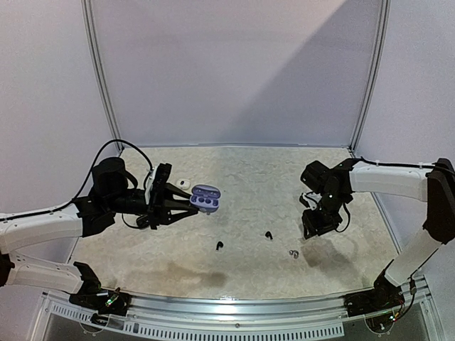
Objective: Insert the wireless bluetooth earbuds into the charging case
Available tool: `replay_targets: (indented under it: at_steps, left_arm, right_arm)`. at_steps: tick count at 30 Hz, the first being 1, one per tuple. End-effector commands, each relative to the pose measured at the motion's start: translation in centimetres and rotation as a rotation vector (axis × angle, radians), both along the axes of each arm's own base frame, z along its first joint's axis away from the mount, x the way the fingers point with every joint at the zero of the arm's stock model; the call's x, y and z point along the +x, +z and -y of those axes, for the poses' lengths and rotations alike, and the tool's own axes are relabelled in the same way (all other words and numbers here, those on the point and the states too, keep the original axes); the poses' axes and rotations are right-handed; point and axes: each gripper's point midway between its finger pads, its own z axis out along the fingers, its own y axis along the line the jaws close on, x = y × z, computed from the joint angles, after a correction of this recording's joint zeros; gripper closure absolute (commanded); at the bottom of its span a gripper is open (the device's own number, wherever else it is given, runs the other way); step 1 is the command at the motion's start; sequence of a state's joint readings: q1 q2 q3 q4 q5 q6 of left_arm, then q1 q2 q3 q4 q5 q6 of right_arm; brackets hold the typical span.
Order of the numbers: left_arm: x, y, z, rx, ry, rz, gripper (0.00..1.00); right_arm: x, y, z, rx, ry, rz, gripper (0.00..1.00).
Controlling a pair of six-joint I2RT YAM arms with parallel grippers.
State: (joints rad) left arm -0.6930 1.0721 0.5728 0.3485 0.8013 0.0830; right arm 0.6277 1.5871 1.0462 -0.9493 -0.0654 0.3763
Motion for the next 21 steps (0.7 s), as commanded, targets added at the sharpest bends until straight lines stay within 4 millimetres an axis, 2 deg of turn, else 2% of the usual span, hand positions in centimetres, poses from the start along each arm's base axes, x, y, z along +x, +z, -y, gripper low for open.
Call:
replay_targets:
  at_steps: [1,8,13,17,21]
  left_arm:
    - [-0.4,-0.4,0.0,0.01,-0.028,0.007,1.0]
    - [-0.3,-0.5,-0.1,0.019,-0.017,0.016,1.0]
    - [-0.2,-0.5,-0.2,0.023,-0.01,0.025,1.0]
    - [-0.1,-0.7,-0.2,0.028,-0.002,0.028,1.0]
    - [-0.1,-0.7,-0.2,0.029,-0.002,0.037,1.0]
  right_arm:
    - [0.1,-1.4,-0.9,0.035,0.008,-0.032,0.54]
    - [0.1,-2.5,-2.6,0.116,0.017,-0.056,0.58]
    - [-0.9,-3.9,-2.6,0.103,0.014,-0.117,0.63]
    - [-1.6,-4.2,-2.7,0.11,0.015,-0.123,0.65]
    - [-1.9,-4.4,-3.7,0.141,0.019,-0.124,0.67]
